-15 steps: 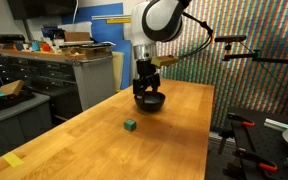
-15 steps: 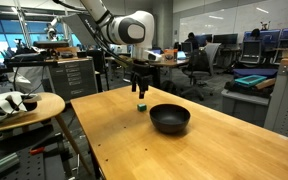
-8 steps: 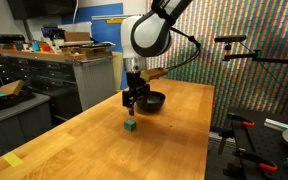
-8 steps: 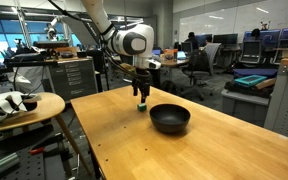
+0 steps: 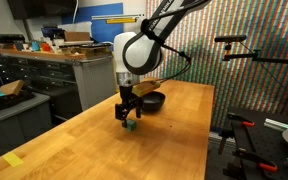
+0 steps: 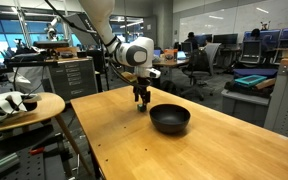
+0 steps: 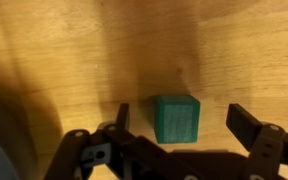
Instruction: Place the green block in the black bowl
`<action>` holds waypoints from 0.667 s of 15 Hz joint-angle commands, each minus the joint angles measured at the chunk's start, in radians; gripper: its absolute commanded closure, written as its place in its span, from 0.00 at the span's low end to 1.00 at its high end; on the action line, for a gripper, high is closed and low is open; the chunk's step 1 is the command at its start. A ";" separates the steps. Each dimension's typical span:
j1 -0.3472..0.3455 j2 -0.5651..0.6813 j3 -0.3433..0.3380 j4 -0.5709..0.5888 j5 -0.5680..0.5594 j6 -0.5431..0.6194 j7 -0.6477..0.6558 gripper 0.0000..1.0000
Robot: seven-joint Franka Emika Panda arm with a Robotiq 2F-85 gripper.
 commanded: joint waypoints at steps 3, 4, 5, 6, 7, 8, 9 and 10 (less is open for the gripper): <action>0.033 0.070 -0.030 0.083 -0.014 0.008 0.017 0.35; 0.035 0.073 -0.033 0.086 -0.016 0.007 0.018 0.42; 0.035 0.072 -0.035 0.085 -0.016 0.005 0.019 0.50; 0.037 0.069 -0.039 0.083 -0.017 0.006 0.021 0.58; 0.037 0.063 -0.041 0.079 -0.016 0.006 0.022 0.66; 0.038 0.059 -0.044 0.075 -0.017 0.007 0.023 0.74; 0.038 0.052 -0.046 0.070 -0.017 0.007 0.025 0.81; 0.039 0.047 -0.048 0.067 -0.018 0.010 0.027 0.82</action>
